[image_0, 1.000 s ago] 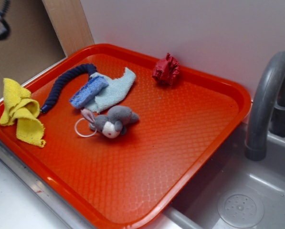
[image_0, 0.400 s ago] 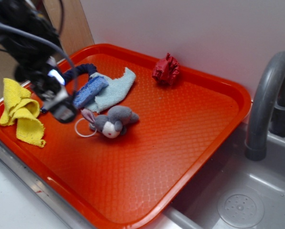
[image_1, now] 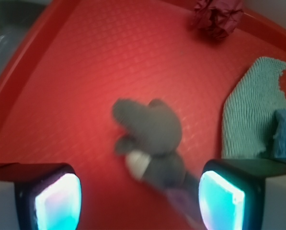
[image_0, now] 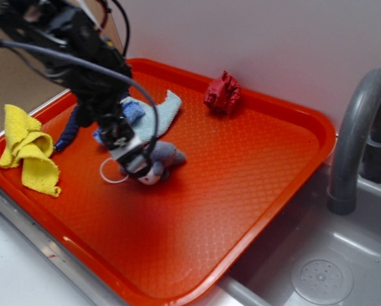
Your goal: Grab the gray animal.
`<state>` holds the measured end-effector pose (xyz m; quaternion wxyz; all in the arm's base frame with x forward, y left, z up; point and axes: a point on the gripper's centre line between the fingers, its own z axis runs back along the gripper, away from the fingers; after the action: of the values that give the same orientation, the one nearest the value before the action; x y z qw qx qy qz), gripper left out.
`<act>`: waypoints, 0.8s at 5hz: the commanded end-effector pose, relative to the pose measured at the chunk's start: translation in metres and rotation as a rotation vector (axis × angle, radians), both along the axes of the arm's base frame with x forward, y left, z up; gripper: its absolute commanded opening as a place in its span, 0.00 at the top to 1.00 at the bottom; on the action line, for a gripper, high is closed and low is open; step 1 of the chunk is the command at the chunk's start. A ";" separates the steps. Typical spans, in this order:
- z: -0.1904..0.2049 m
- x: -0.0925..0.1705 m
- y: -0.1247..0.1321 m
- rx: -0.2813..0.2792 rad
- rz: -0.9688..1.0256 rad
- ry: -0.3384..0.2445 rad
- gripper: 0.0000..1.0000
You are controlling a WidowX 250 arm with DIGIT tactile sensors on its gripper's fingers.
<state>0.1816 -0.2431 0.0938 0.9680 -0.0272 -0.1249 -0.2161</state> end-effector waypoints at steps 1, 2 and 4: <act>-0.033 0.022 -0.010 0.071 -0.038 0.042 0.00; -0.060 0.021 -0.019 0.060 -0.116 0.097 0.00; -0.043 0.016 -0.016 0.035 -0.063 0.093 1.00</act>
<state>0.1991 -0.2542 0.0351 0.9668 -0.0034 -0.0494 -0.2506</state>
